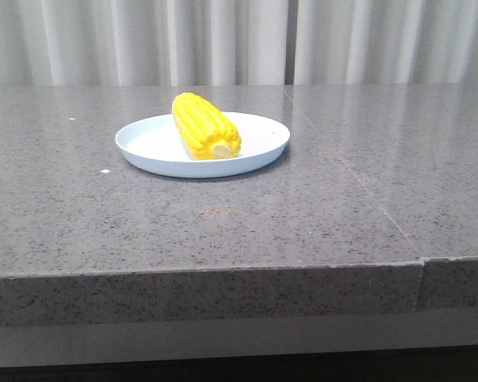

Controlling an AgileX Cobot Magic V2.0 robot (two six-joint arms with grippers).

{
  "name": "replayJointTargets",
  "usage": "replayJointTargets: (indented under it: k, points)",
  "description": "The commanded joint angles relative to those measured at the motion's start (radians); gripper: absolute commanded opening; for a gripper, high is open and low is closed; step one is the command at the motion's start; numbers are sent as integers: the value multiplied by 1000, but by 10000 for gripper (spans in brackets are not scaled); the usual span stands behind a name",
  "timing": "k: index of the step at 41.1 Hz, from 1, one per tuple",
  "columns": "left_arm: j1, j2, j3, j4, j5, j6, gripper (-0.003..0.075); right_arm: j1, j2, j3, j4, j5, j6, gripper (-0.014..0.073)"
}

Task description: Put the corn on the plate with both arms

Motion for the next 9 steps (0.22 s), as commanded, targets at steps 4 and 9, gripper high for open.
replayJointTargets:
  k: [4, 9]
  points:
    - [1, -19, 4, -1, -84, -7, -20, -3, -12, -16, 4, -89, -5, -68]
    - [1, -19, 4, -1, -84, -7, -20, -3, -12, -16, 4, -89, -5, -68]
